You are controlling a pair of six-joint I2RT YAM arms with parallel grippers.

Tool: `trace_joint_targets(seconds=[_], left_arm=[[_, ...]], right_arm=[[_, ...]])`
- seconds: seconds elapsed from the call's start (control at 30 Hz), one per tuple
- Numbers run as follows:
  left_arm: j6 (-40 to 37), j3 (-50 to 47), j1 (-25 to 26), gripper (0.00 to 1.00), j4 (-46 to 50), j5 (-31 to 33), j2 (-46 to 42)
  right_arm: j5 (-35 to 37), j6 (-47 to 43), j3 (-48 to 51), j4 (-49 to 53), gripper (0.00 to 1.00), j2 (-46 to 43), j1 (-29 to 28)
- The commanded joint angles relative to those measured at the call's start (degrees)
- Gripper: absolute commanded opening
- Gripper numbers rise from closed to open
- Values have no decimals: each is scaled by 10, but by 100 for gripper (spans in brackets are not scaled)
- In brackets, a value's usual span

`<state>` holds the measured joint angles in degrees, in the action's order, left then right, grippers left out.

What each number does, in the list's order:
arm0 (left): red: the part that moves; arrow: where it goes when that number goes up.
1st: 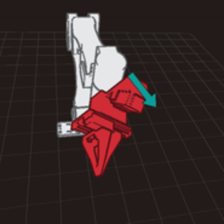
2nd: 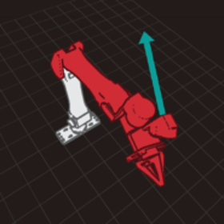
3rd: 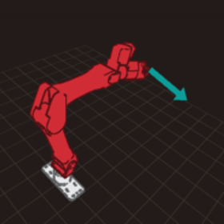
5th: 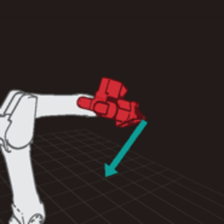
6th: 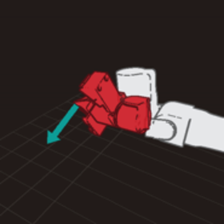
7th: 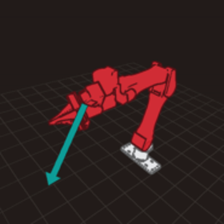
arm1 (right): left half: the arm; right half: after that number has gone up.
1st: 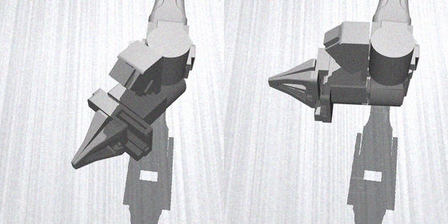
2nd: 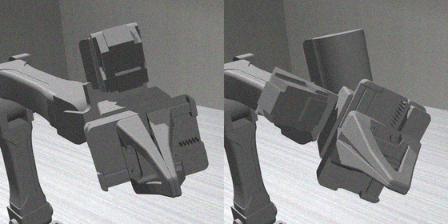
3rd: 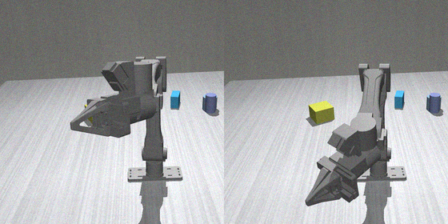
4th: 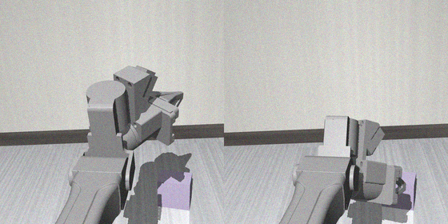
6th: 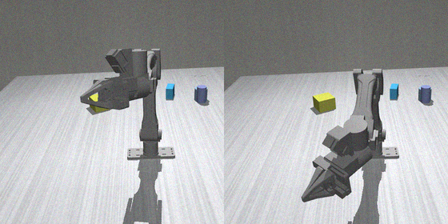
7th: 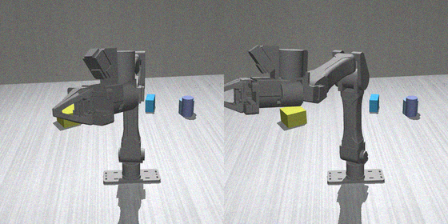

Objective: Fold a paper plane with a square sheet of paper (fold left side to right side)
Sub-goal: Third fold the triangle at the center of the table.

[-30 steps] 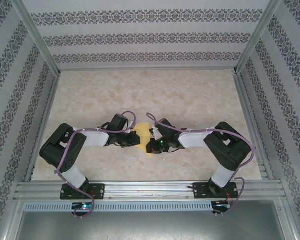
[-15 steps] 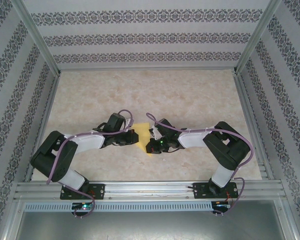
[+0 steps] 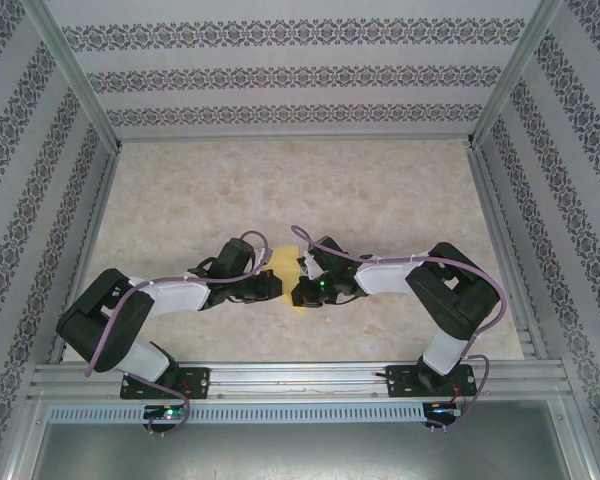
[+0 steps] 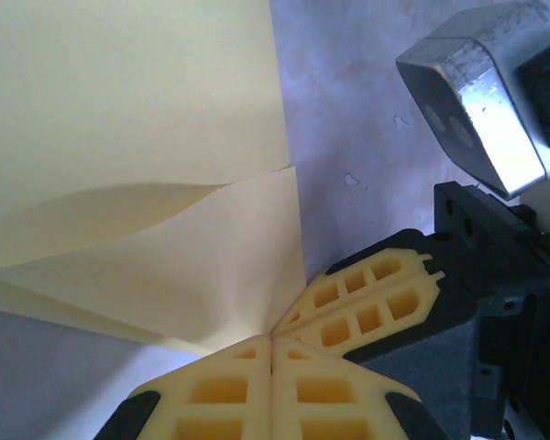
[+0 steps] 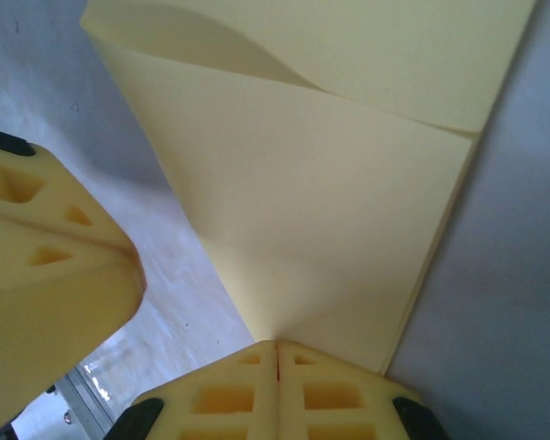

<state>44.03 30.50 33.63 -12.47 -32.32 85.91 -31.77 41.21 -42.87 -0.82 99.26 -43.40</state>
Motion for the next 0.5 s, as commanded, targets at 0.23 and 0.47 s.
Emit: trace_joint_targets(seconds=[0.23,0.47], left_arm=[[27,22,29,5,-72,-1,56],[32,16,33,5,-67,15,68]], right_arm=[[93,-15,20,93,0,44,-7],[97,-17,20,99,0,45,-7]])
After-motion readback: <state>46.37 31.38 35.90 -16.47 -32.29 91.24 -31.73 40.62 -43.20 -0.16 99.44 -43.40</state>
